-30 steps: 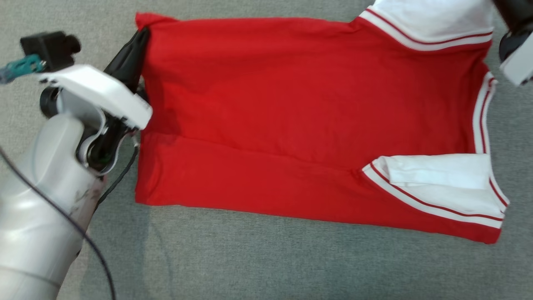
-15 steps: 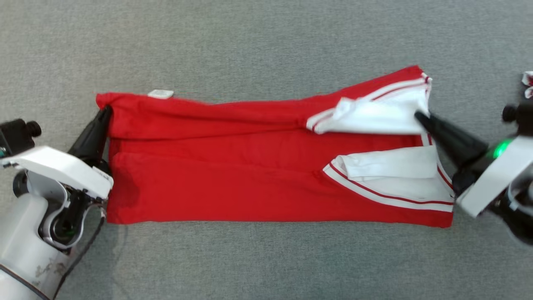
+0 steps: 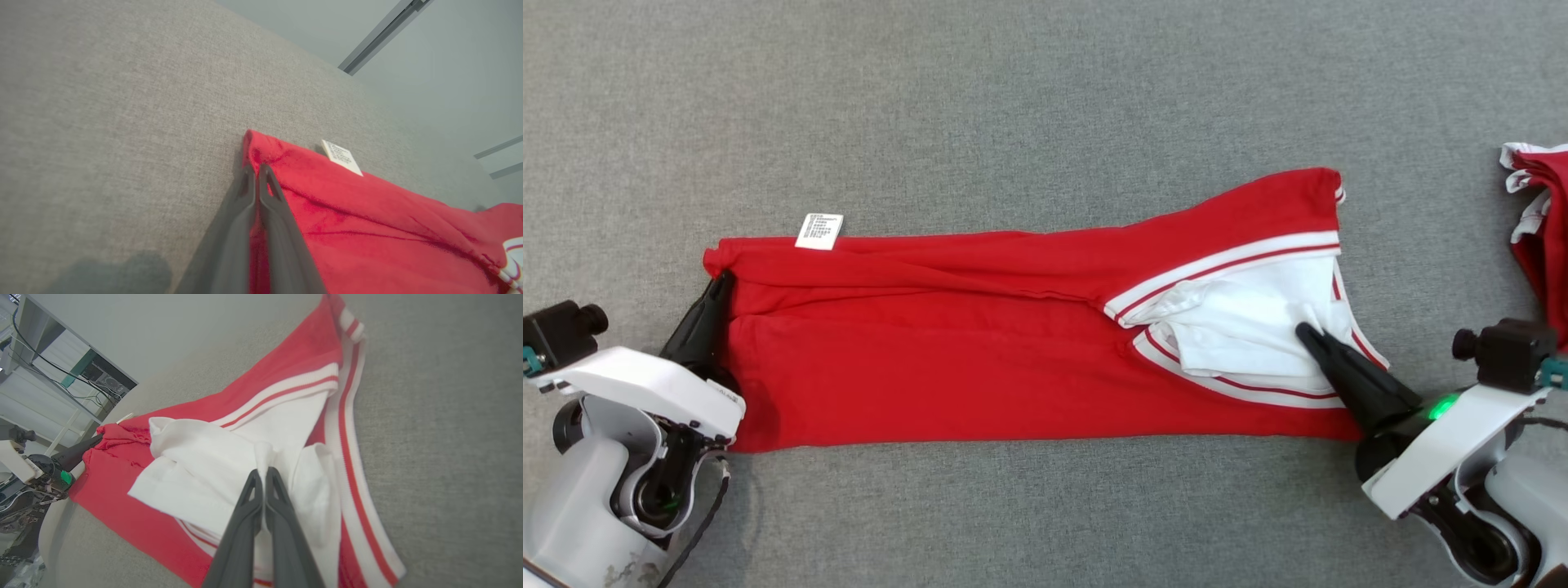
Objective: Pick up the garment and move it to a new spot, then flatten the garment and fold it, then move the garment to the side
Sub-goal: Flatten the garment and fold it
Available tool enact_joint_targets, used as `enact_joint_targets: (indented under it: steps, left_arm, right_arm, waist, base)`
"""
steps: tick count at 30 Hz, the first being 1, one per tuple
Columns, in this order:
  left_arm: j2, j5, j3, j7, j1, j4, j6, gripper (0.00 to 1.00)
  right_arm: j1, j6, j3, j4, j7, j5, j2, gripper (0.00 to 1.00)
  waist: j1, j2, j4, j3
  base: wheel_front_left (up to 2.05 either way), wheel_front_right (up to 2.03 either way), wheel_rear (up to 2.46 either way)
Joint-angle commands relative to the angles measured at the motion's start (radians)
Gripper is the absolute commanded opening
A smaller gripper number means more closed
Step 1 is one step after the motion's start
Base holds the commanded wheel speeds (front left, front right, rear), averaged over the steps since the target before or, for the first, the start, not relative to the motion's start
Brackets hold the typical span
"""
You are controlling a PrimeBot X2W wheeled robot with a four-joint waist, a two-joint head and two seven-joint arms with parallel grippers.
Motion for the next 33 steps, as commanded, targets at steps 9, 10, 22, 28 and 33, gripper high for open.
enact_joint_targets:
  steps: [9, 10, 22, 28, 33]
  left_arm:
    - [-0.02, 0.129, 0.055, -0.139, 0.069, -0.015, 0.105, 1.0]
    - [-0.026, 0.159, 0.071, -0.142, 0.081, -0.035, 0.123, 1.0]
    - [-0.213, 0.627, 0.405, -0.143, 0.288, -0.428, 0.191, 1.0]
    - [-0.246, 0.787, 0.413, -0.144, 0.365, -0.493, 0.192, 1.0]
    - [-0.264, 0.865, 0.414, -0.144, 0.427, -0.511, 0.192, 1.0]
  right_arm:
    - [0.151, 0.0, -0.361, 0.018, -0.005, -0.263, 0.151, 1.0]
    - [0.171, 0.0, -0.424, 0.008, -0.005, -0.308, 0.182, 1.0]
    - [0.329, 0.0, -0.787, -0.104, -0.005, -0.8, 0.429, 1.0]
    - [0.357, 0.0, -0.809, -0.075, -0.005, -0.86, 0.452, 1.0]
    - [0.38, 0.0, -0.816, -0.046, -0.005, -0.873, 0.466, 1.0]
  waist:
    - [0.0, 0.0, -0.022, -0.073]
    - [0.0, 0.0, -0.024, -0.082]
    - [0.0, 0.0, -0.025, -0.183]
    - [0.0, 0.0, -0.012, -0.221]
    - [0.0, 0.0, 0.002, -0.248]
  base:
    - [0.0, 0.0, 0.0]
    - [0.0, 0.0, 0.0]
    - [0.0, 0.0, 0.0]
    - [0.0, 0.0, 0.0]
    - [0.0, 0.0, 0.0]
